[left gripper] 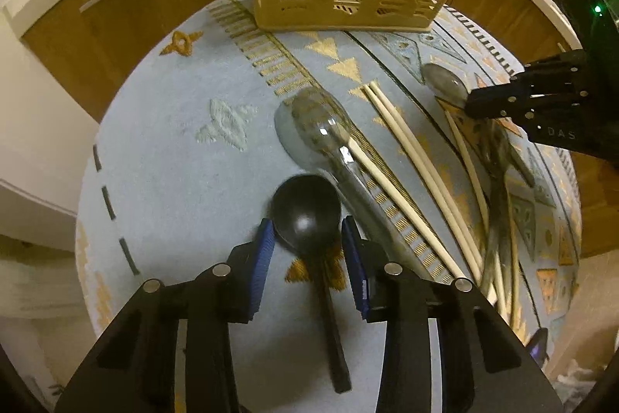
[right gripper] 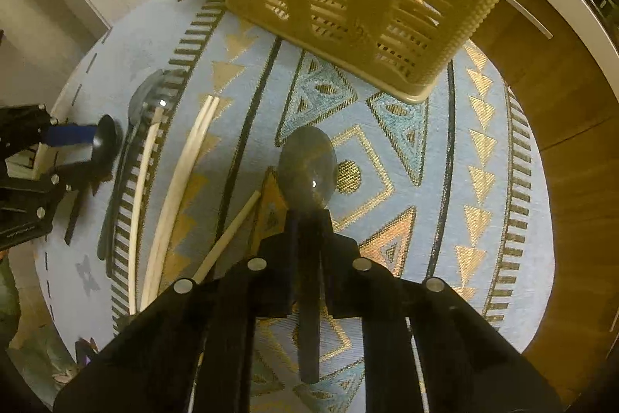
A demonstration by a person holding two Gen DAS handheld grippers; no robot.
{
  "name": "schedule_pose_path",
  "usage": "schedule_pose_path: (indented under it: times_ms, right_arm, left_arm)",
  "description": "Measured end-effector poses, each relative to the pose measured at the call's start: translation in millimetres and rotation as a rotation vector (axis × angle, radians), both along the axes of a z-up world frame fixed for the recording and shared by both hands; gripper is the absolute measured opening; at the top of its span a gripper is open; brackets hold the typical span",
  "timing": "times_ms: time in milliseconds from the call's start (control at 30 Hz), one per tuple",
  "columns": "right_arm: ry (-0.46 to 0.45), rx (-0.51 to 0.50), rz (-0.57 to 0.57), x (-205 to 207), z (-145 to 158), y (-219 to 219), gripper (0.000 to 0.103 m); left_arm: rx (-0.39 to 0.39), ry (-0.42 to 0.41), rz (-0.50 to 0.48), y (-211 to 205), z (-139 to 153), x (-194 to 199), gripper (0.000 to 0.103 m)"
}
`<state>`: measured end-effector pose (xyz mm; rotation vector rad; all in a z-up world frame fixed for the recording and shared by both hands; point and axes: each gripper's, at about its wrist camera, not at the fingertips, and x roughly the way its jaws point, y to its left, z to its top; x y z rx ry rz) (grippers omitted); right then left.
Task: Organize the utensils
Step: 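Grasp the black spoon handle with the left tool while the right tool grasps a clear plastic spoon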
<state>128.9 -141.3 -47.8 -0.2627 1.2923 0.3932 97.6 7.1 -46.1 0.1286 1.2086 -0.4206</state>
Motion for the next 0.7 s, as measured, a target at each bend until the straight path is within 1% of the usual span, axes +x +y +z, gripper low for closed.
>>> schedule_pose_path:
  times_ms: [67, 200, 267, 300, 333, 367, 400, 433, 533, 567, 633, 700]
  right_arm:
    - [-0.021, 0.003, -0.001, -1.6, 5.3, 0.9, 0.009]
    - [-0.049, 0.008, 0.003, -5.3, 16.5, -8.3, 0.01]
    - [-0.064, 0.012, 0.005, -8.1, 18.1, -9.1, 0.009]
    - [-0.071, 0.012, 0.007, -8.2, 18.9, -8.9, 0.009]
    - [-0.081, 0.013, 0.013, -10.0, 20.5, -9.9, 0.009]
    - [-0.091, 0.015, 0.019, -10.7, 22.6, -11.6, 0.009]
    - [-0.102, 0.018, 0.025, -14.5, 25.7, -17.1, 0.009]
    - [-0.115, 0.021, 0.03, -17.0, 28.1, -16.7, 0.009]
    - [-0.179, 0.057, 0.036, -31.0, 41.6, -23.2, 0.009]
    - [-0.196, 0.071, 0.035, -33.5, 45.3, -25.2, 0.009]
    - [-0.236, 0.1, 0.032, -38.4, 52.3, -33.1, 0.009]
    - [-0.288, 0.143, 0.03, -48.3, 62.8, -40.7, 0.009]
  left_arm:
    - [-0.018, 0.012, -0.003, 2.7, -0.2, -2.6, 0.036]
    - [0.036, 0.003, -0.029, 1.2, -0.5, -11.7, 0.036]
    - [0.076, -0.008, -0.036, -2.9, -0.9, -13.6, 0.034]
    - [0.097, -0.018, -0.038, -8.4, -2.8, -15.3, 0.029]
    - [0.12, -0.028, -0.037, -10.0, -2.8, -15.6, 0.02]
    - [0.136, -0.037, -0.03, -10.5, -2.4, -15.1, 0.014]
    - [0.134, -0.042, -0.013, -8.0, -1.9, -13.6, 0.007]
    - [0.122, -0.043, -0.007, -6.7, -1.6, -12.5, 0.006]
    - [0.048, -0.067, 0.011, 2.8, 2.3, -12.5, 0.005]
    - [0.006, -0.088, 0.016, 5.0, 5.1, -14.5, 0.005]
    - [-0.042, -0.126, 0.029, 7.7, 12.9, -18.3, 0.005]
    - [-0.098, -0.198, 0.048, 5.0, 25.8, -19.4, 0.005]
